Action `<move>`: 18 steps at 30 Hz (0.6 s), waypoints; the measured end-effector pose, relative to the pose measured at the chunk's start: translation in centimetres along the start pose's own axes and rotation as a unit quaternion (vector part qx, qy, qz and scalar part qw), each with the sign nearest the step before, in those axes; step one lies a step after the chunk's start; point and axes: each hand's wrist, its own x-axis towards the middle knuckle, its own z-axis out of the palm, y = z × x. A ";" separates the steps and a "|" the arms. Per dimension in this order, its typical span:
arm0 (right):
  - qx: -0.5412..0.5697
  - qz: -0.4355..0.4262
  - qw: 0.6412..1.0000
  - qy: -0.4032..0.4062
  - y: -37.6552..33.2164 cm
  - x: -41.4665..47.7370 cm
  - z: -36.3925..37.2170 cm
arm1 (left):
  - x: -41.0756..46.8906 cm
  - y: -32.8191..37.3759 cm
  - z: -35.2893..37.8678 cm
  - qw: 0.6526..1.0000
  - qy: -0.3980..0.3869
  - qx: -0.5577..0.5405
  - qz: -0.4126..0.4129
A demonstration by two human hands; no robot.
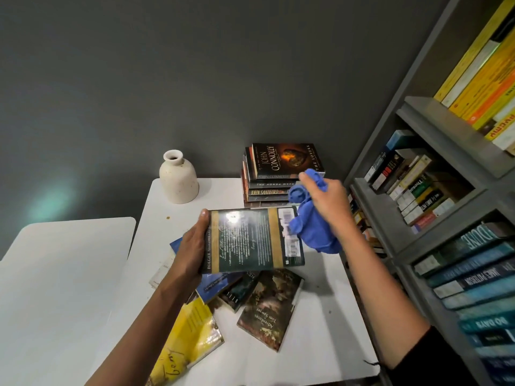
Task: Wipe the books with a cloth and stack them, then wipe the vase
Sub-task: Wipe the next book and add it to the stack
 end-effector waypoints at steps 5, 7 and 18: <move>0.111 -0.023 0.994 0.012 2.0 -1.1 -1.5 | 0.7 1.1 -0.6 1.000 -0.003 -0.013 -0.001; 0.093 -0.104 0.990 -0.008 2.0 -2.8 -1.0 | 0.7 1.3 -0.5 1.000 -0.017 0.000 -0.001; -0.275 -0.319 0.900 -0.113 2.1 -10.3 3.7 | 0.6 0.8 1.4 0.998 -0.056 -0.031 -0.029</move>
